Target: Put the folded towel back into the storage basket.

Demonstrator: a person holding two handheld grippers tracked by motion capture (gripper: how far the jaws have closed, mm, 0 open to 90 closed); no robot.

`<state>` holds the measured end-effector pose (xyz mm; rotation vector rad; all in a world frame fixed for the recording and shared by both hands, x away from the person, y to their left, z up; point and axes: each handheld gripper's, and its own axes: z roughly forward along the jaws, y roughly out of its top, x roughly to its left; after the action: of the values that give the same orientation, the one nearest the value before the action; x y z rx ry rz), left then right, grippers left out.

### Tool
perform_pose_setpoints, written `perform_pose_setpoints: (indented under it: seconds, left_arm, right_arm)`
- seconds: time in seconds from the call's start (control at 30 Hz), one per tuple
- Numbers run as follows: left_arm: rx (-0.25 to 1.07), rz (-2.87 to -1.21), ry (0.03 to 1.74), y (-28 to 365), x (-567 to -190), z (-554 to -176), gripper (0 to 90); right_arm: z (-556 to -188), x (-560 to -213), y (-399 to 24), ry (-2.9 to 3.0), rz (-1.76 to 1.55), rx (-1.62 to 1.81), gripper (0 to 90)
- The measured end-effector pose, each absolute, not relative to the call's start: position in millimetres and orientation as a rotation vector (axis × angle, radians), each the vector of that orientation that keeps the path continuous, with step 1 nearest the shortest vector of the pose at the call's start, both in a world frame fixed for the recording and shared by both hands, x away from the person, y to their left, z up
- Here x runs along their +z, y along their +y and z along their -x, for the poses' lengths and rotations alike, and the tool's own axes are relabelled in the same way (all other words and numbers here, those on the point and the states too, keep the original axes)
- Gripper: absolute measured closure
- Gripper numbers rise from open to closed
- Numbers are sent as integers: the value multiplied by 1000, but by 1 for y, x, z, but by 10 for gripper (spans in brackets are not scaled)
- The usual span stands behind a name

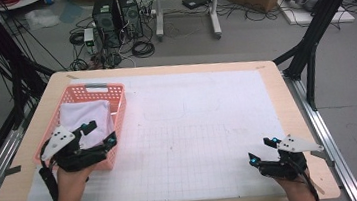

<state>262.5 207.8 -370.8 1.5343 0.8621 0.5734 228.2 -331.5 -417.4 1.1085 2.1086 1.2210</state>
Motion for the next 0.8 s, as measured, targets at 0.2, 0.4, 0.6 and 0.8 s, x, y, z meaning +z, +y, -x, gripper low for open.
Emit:
perform_pose_setpoints:
  seconds: [0.2, 0.4, 0.6, 0.8]
  left_arm:
    - [509, -1549, 787, 181, -377, -259, 208]
    - [458, -1559, 734, 151, -391, -252, 207]
    - [437, -1620, 694, 125, -405, -246, 208]
    - [426, -1647, 690, 118, -414, -244, 208]
  right_arm:
    - [-226, -417, -336, 2091, -1104, 1228, 207]
    - [-226, -418, -339, 2085, -1113, 1241, 205]
    - [-226, -419, -341, 2079, -1104, 1247, 203]
    - [-224, -419, -341, 2068, -1093, 1247, 202]
